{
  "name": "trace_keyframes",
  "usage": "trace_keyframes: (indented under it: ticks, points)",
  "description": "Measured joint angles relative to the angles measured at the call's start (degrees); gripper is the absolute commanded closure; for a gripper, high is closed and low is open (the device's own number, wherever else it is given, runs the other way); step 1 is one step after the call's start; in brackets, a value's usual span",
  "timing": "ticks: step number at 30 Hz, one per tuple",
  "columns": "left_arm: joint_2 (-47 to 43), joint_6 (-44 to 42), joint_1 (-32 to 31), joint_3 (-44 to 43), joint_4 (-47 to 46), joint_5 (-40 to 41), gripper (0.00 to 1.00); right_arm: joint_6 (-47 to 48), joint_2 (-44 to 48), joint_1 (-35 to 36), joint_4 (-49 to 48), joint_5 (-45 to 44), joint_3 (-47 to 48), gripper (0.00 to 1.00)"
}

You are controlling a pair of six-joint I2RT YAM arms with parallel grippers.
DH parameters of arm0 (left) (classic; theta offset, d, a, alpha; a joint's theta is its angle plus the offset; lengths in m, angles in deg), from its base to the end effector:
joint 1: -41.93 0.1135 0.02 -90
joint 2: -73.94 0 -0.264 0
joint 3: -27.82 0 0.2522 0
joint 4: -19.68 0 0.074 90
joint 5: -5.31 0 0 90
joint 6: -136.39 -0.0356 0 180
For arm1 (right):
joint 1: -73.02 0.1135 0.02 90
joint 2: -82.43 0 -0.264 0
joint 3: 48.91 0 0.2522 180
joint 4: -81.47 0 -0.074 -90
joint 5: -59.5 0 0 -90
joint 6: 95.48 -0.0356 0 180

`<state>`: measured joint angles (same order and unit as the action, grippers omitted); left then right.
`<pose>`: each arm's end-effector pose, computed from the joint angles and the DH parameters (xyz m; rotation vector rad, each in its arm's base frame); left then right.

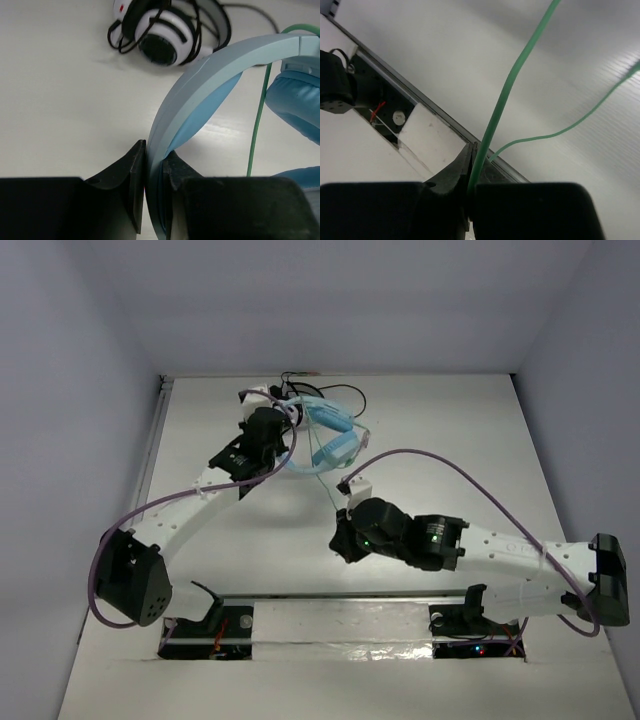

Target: Wrap the headphones

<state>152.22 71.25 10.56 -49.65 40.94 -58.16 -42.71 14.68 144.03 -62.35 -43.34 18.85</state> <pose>0.2786 -0.1513 0.3287 -0.1929 1.9094 -0.2076 0.0921 0.2433 0.2937 -0.5428 2.2403 0.7949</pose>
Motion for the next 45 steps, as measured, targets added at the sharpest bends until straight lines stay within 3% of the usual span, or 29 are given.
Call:
trace_keyframes:
  ticks: [9,19,23,34,38,45]
  points:
    - [-0.8,-0.7,-8.0,7.1,5.4,1.0,1.0,5.2,-2.7,0.0,21.0,-9.7,15.7,1.0]
    - [-2.2,-6.8,-15.8,5.9,16.1,-3.4,1.0,12.4,-5.6,0.0,30.7,-17.6,22.5,1.0]
    - [-4.8,-9.4,-15.8,5.9,18.8,-6.8,1.0,13.5,-7.0,0.0,32.7,-21.2,22.7,0.85]
    - [-12.5,-13.8,-15.8,7.1,19.8,-21.2,1.0,14.8,-7.8,-2.6,29.9,-31.4,22.2,0.78]
    - [-13.1,-14.9,-15.8,7.9,19.7,-25.0,1.0,17.7,-7.6,-4.9,25.5,-32.5,21.9,0.72]
    - [-15.0,-15.8,-14.9,8.1,19.7,-28.9,1.0,21.9,-7.3,-12.4,17.4,-31.5,18.3,0.72]
